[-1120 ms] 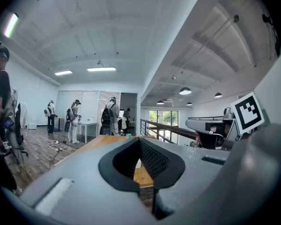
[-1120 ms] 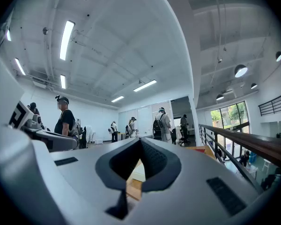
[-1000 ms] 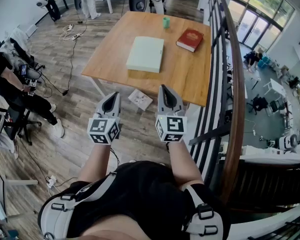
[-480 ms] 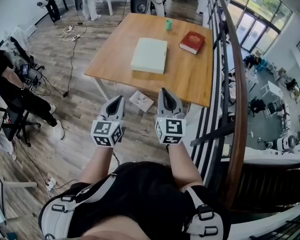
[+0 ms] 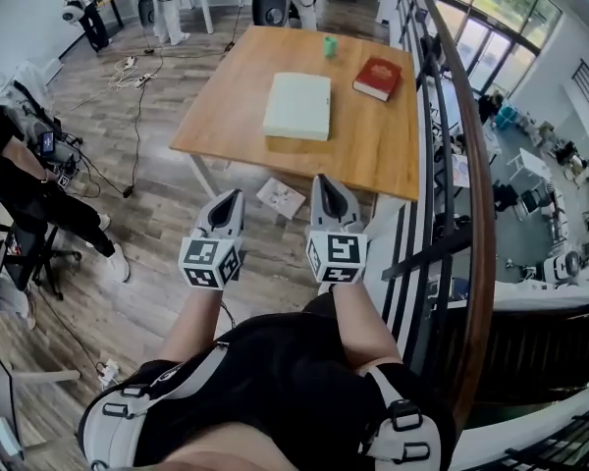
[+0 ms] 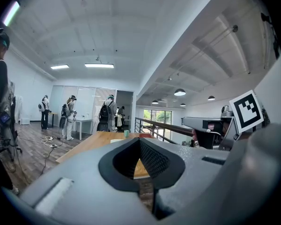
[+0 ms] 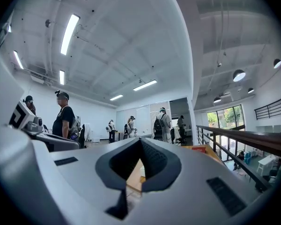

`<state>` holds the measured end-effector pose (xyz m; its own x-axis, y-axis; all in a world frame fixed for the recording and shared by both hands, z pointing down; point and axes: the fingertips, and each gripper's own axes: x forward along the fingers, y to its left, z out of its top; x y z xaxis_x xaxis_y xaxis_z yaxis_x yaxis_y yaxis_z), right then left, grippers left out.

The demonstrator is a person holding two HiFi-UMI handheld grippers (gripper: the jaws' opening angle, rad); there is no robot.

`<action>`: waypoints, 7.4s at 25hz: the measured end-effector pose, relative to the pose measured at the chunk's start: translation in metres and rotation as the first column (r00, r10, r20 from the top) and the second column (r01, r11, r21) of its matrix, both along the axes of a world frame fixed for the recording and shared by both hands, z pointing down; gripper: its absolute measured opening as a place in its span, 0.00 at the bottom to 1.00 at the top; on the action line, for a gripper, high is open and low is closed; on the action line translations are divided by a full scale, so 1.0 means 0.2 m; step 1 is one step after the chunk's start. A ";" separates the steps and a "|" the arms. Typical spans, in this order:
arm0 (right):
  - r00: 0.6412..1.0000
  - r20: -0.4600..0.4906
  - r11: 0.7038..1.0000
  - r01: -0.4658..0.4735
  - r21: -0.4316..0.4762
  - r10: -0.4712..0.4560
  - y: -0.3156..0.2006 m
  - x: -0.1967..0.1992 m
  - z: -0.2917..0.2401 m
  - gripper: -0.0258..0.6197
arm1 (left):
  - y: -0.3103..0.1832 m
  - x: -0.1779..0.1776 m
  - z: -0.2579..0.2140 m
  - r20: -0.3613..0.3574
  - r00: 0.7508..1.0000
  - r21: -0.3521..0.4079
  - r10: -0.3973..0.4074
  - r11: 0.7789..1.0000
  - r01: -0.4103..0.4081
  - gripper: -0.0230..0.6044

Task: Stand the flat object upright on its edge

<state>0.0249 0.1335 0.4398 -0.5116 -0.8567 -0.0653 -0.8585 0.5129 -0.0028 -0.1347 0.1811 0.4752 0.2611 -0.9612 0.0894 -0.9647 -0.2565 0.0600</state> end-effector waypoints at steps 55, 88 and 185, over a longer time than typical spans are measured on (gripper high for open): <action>0.995 -0.002 0.983 0.101 -0.150 -0.103 -2.32 -0.02 0.23 0.04 | -2.23 -0.03 0.13 0.064 0.995 -0.140 -0.076 0.987 0.085 0.04; 0.994 -0.052 0.944 -0.106 -0.313 0.094 -2.64 -0.07 0.50 0.18 | -2.76 -0.38 0.32 -0.024 0.997 -0.254 0.076 0.964 -0.079 0.27; 0.929 -0.349 0.941 -0.219 -0.257 0.121 -2.61 0.94 0.92 0.18 | -2.99 0.63 0.78 0.135 0.882 -0.262 0.451 0.875 -0.407 0.22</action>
